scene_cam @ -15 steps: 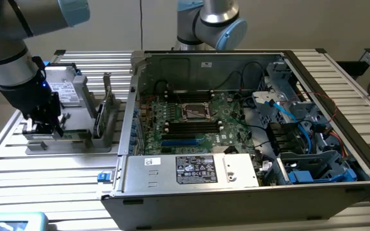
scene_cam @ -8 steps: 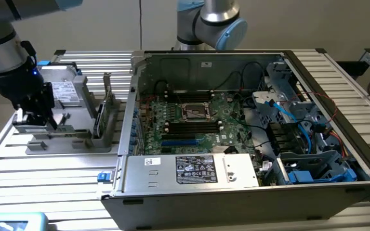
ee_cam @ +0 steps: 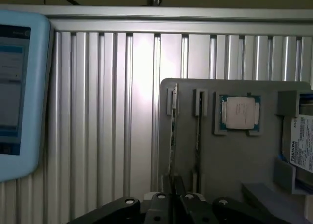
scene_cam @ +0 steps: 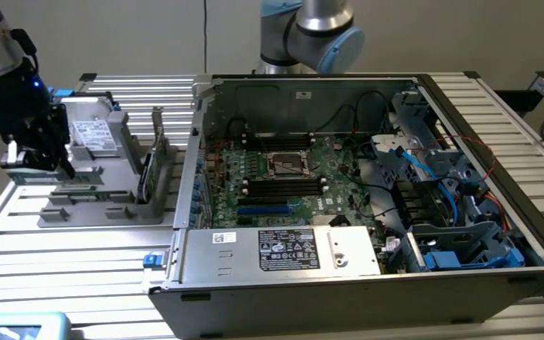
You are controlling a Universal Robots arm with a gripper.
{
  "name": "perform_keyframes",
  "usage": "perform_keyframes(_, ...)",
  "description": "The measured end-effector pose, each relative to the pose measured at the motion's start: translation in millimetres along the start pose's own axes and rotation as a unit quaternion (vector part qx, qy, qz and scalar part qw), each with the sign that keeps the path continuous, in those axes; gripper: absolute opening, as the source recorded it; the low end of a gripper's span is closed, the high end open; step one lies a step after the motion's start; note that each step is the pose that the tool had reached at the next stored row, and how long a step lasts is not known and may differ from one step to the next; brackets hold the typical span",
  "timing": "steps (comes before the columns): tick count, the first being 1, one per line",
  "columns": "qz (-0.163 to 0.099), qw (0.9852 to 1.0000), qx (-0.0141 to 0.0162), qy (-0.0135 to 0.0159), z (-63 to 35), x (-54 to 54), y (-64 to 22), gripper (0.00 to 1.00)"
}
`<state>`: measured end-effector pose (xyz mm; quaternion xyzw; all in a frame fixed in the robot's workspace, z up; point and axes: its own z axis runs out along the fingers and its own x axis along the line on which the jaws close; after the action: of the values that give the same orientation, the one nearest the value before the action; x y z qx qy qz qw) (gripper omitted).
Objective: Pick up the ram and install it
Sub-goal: 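Pick up the ram and move it above insertion slot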
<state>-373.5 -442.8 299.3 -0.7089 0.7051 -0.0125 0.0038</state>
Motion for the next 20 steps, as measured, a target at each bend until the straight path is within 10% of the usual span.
perform_keyframes(20, 0.000, 1.0000, -0.0016, -0.0024, -86.4, 23.6, -69.8, 0.13)
